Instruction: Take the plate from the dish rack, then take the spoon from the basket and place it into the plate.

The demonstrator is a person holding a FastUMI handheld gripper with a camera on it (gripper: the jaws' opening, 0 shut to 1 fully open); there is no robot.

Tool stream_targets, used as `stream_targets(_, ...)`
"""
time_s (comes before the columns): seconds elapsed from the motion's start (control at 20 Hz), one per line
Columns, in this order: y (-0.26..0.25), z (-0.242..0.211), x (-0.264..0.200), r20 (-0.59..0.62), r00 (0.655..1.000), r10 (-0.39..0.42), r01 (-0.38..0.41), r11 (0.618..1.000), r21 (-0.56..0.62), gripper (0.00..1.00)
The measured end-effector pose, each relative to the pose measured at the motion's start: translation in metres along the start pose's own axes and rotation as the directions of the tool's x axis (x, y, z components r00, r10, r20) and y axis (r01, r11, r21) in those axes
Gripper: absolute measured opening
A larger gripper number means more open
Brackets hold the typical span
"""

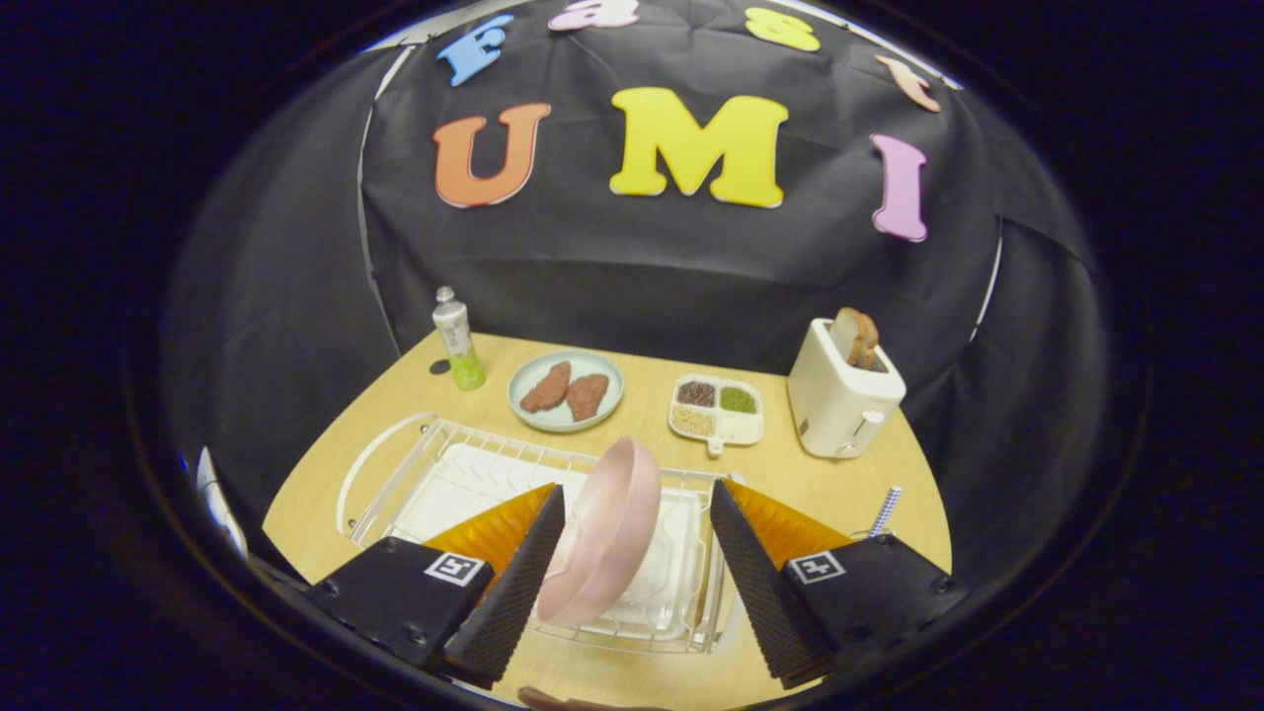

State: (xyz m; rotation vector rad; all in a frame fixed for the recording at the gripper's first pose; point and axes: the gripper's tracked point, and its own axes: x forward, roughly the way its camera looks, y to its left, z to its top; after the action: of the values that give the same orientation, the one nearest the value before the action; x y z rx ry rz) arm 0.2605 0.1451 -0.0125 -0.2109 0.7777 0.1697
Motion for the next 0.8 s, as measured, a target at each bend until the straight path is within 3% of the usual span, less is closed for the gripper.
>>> stream_targets(0.1,0.0,-0.002,0.009,-0.131,0.991,-0.021,0.022,1.0,0.001,0.92)
stream_targets(0.25,-0.017,0.002,0.022,-0.201,0.973,-0.115,0.127,0.991,0.045,0.86)
stream_targets(0.35,-0.018,-0.001,0.028,-0.244,0.961,-0.131,0.154,0.985,0.08,0.8)
stream_targets(0.5,-0.007,-0.01,0.037,-0.323,0.941,-0.105,0.132,0.989,0.065,0.65)
stream_targets(0.55,-0.009,-0.017,0.04,-0.361,0.925,-0.12,0.152,0.987,0.061,0.62)
stream_targets(0.65,-0.008,-0.028,0.039,-0.419,0.894,-0.162,0.218,0.972,0.09,0.45)
stream_targets(0.75,-0.002,-0.026,0.036,-0.412,0.89,-0.195,0.25,0.964,0.084,0.3)
stream_targets(0.8,0.0,-0.026,0.033,-0.405,0.887,-0.222,0.27,0.961,0.066,0.29)
